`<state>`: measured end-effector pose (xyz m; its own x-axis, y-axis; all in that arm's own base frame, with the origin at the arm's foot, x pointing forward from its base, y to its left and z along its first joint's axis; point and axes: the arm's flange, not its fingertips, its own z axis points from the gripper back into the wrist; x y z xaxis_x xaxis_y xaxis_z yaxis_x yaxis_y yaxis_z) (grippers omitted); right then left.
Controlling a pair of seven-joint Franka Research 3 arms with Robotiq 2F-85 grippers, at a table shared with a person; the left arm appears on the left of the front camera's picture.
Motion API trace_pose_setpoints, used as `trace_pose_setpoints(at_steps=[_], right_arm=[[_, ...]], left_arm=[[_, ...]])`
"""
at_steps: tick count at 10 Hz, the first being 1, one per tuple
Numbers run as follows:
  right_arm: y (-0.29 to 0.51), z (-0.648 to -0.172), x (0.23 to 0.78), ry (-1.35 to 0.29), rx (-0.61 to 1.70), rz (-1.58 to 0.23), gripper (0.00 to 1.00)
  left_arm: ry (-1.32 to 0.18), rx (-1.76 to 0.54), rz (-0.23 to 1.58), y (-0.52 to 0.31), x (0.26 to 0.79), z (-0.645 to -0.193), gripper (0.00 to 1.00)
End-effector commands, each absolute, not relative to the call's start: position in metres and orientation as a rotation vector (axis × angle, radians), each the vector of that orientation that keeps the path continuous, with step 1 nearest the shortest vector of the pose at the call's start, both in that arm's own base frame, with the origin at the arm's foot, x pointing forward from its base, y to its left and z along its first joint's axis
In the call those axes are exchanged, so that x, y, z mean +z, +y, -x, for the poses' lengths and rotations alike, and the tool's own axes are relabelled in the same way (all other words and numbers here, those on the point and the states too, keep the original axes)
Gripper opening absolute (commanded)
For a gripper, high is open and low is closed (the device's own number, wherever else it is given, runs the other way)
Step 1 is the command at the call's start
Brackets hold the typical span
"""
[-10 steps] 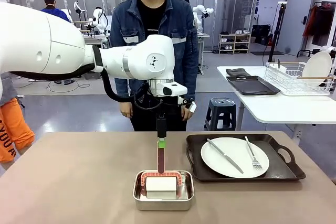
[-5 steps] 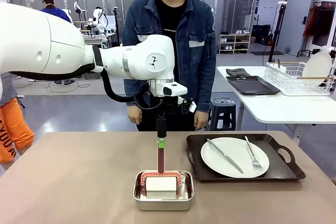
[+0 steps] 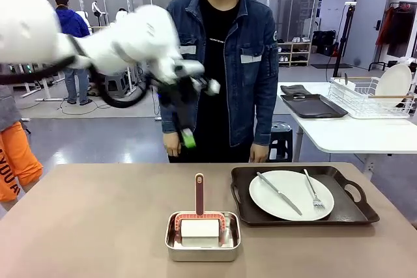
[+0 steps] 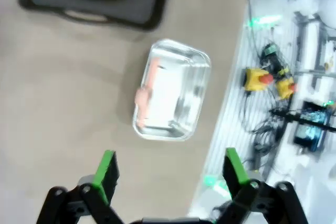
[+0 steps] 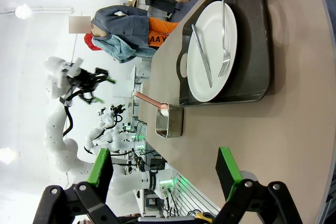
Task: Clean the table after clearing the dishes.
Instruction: When the right (or left) Handle tray is removed, use the right hand (or left hand) to clean the right (or left) side of the table with the Lint Roller.
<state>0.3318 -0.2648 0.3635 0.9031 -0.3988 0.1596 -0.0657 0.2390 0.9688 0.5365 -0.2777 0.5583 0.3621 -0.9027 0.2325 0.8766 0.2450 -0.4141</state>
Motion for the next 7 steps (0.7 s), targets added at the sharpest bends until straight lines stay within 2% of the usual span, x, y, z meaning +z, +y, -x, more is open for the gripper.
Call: trace_pose_setpoints(at_steps=[1, 2, 4, 7], right_arm=[[-0.264, -0.331, 0.367, -0.417, -0.238, -1.323, 1.0], [-0.264, -0.331, 0.367, -0.417, -0.238, -1.323, 1.0], [-0.264, -0.331, 0.367, -0.417, -0.238, -1.323, 1.0], [-0.264, -0.331, 0.367, -0.417, -0.238, -1.323, 1.0]], left_arm=[[-0.112, -0.847, 0.911, -0.137, 0.575, -0.502, 1.0], [-0.208, -0.67, 1.01, -0.065, 0.57, -0.486, 1.0], [-0.35, -0.432, 1.404, 0.068, 0.526, -0.444, 1.0], [-0.588, -0.008, 1.413, 0.192, 0.457, -0.366, 1.0]])
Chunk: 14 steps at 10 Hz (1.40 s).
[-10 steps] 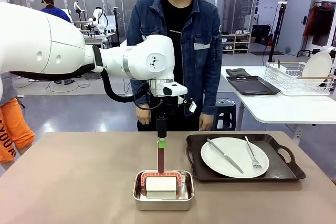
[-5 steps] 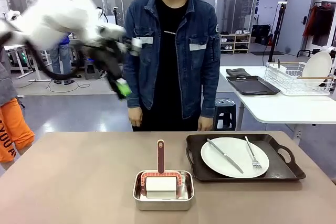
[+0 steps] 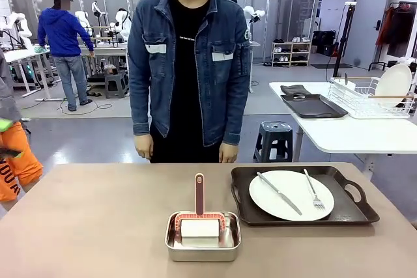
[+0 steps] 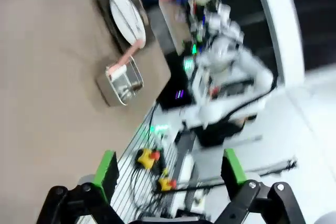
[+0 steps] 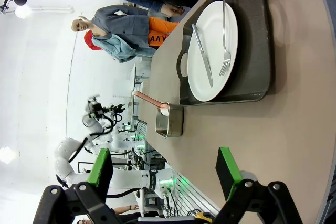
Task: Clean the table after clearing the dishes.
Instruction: When the right (or left) Handle tray is removed, use the right hand (or left hand) to clean the right (or left) side of the table with the Lint Roller.
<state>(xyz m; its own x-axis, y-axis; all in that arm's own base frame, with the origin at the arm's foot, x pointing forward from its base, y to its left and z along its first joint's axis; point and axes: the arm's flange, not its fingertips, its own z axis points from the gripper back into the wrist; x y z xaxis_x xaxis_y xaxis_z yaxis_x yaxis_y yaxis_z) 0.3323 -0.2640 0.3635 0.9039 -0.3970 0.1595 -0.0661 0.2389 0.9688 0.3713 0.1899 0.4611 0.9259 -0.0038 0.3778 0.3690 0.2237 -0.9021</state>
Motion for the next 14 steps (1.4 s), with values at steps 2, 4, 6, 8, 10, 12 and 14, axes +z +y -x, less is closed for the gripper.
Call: trace_pose_setpoints(at_steps=[2, 4, 6, 8, 10, 12, 14], right_arm=[[-0.264, -0.331, 0.367, -0.417, -0.238, -1.323, 1.0], [-0.264, -0.331, 0.367, -0.417, -0.238, -1.323, 1.0], [-0.264, -0.331, 0.367, -0.417, -0.238, -1.323, 1.0], [-0.264, -0.331, 0.367, -0.417, -0.238, -1.323, 1.0], [-0.264, -0.331, 0.367, -0.417, -0.238, -1.323, 1.0], [-0.264, -0.331, 0.367, -0.417, -0.238, -1.323, 1.0], [-0.264, -0.331, 0.367, -0.417, -0.238, -1.323, 1.0]], left_arm=[[-0.659, 0.1, 1.334, 0.225, 0.429, -0.34, 1.0], [-0.721, 0.148, 1.265, 0.235, 0.424, -0.338, 1.0], [-0.733, 0.176, 1.228, 0.228, 0.435, -0.353, 1.0], [-0.704, 0.167, 1.269, 0.254, 0.419, -0.336, 1.0], [-0.704, 0.167, 1.269, 0.254, 0.419, -0.336, 1.0], [-0.704, 0.167, 1.269, 0.254, 0.419, -0.336, 1.0], [-0.704, 0.167, 1.269, 0.254, 0.419, -0.336, 1.0]])
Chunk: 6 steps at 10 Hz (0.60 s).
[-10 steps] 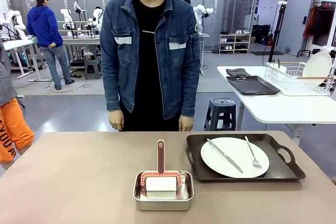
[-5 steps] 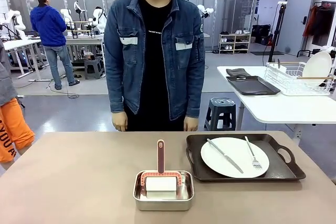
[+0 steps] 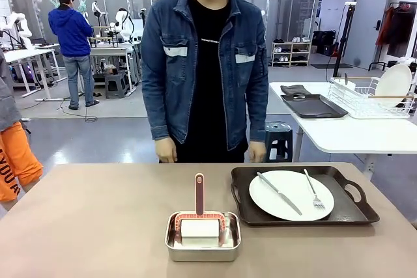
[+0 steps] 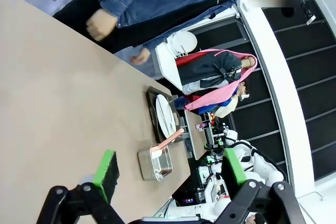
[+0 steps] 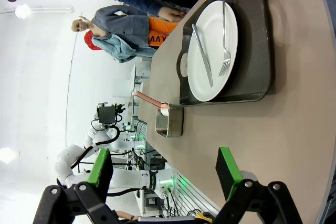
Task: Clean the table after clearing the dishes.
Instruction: When the right (or left) Handle tray is removed, use the right hand (or left hand) to clean the right (or left) side of the table with the Lint Roller.
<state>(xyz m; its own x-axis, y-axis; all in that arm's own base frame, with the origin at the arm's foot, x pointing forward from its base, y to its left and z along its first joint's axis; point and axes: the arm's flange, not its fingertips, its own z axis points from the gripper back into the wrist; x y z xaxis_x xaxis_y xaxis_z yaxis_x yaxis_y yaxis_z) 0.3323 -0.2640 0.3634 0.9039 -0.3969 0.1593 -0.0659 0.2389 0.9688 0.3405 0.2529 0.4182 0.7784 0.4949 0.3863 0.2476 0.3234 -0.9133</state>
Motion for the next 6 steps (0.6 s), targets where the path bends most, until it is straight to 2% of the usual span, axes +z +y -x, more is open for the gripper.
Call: trace_pose_setpoints(at_steps=[1, 6], right_arm=[[-0.2641, -0.3309, 0.3665, -0.417, -0.238, -1.323, 1.0], [-0.2641, -0.3309, 0.3665, -0.417, -0.238, -1.323, 1.0]], left_arm=[[-0.704, 0.167, 1.269, 0.2542, 0.4188, -0.3364, 1.0], [-0.704, 0.167, 1.269, 0.2542, 0.4188, -0.3364, 1.0]])
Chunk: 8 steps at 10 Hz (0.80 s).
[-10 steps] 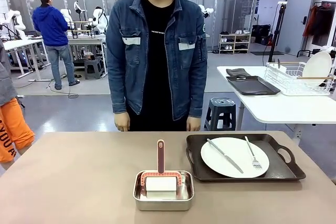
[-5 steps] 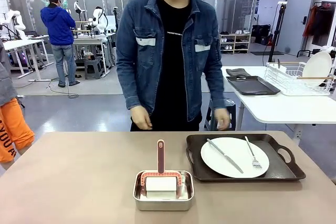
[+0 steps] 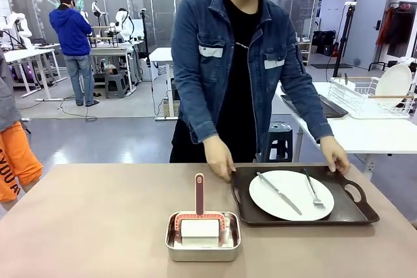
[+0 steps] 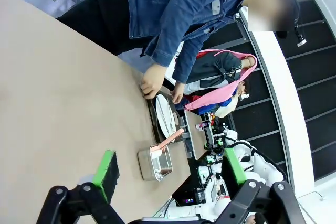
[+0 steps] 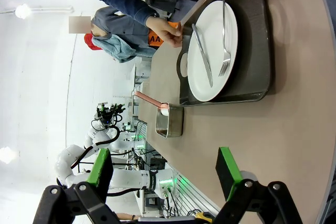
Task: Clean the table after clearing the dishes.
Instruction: When the right (or left) Handle tray is removed, use the right hand (or left hand) to clean the right (or left) side of the table with the Lint Roller.
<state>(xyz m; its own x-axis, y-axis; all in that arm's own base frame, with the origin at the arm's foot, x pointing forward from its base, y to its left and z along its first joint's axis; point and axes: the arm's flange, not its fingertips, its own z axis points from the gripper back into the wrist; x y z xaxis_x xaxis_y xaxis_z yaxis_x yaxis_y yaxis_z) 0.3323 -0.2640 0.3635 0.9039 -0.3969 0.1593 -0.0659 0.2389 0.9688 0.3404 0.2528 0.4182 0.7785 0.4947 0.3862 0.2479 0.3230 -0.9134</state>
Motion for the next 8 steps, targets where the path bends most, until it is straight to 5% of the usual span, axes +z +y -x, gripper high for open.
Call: trace_pose_setpoints(at_steps=[1, 8], right_arm=[[-0.2641, -0.3309, 0.3665, -0.417, -0.238, -1.323, 1.0], [-0.2641, -0.3309, 0.3665, -0.417, -0.238, -1.323, 1.0]], left_arm=[[-0.704, 0.167, 1.269, 0.2542, 0.4188, -0.3364, 1.0], [-0.704, 0.167, 1.269, 0.2542, 0.4188, -0.3364, 1.0]])
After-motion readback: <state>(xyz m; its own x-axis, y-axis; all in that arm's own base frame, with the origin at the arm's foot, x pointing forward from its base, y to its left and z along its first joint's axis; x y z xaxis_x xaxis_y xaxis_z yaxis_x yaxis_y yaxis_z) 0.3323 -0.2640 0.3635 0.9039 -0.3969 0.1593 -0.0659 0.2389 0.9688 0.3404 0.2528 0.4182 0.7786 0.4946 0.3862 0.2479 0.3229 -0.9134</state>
